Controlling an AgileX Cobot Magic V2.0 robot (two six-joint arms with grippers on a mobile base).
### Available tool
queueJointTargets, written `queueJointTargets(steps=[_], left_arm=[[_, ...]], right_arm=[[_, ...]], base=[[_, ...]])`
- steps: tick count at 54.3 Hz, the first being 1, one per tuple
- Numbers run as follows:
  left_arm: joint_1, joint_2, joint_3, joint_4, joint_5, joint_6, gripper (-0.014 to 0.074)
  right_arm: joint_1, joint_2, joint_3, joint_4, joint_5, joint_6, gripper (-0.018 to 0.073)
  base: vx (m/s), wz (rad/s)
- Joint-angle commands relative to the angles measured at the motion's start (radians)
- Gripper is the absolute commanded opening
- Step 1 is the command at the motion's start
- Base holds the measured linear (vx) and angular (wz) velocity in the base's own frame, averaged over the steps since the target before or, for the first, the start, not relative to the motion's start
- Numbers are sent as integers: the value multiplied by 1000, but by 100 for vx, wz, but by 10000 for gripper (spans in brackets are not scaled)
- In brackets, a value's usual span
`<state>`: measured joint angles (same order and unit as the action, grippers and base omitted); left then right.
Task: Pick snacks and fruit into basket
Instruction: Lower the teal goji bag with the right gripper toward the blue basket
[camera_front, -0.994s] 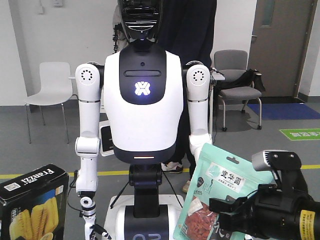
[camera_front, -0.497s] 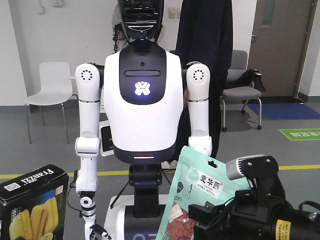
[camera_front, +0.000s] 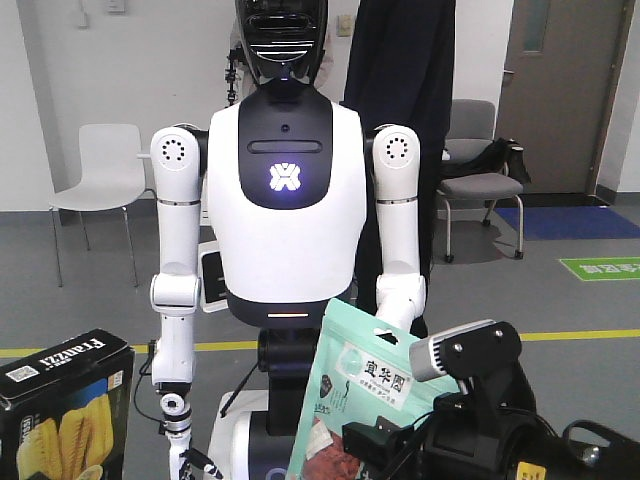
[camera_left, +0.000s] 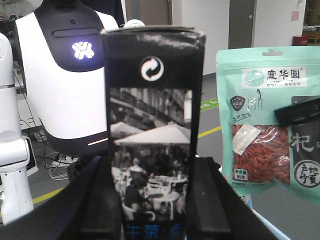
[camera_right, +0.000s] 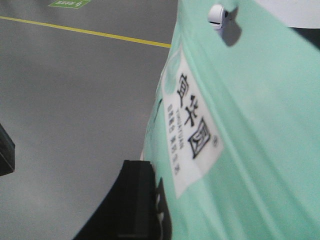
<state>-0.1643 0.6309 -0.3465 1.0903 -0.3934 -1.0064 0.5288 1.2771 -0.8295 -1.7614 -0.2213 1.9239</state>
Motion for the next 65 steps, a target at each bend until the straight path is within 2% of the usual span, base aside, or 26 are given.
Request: queueJointTargets(steps=[1,12,23,36,56,65], left_arm=[[-7,0,-29,-42,-39,-3,3],[-7,0,-29,-42,-40,-3,3],[-7,0,-29,-42,-39,-3,3],[-7,0,-29,-42,-39,-3,3],[-7,0,-29,-42,-40,-3,3],[-7,0,-29,-42,-40,-3,3]], right_arm=[[16,-26,-29,-34,29,-38,-11],[33,-3,-29,-34,-5,-90,-11],[33,37,-29,-34,-112,-157,-11],[33,87,-29,-34,-146,-240,-11],[33,210,-29,-34,-154,-288,-11],[33,255,-29,-34,-105,-325,-11]], base=[[0,0],[0,0],[0,0],[0,0],[0,0],[0,0]])
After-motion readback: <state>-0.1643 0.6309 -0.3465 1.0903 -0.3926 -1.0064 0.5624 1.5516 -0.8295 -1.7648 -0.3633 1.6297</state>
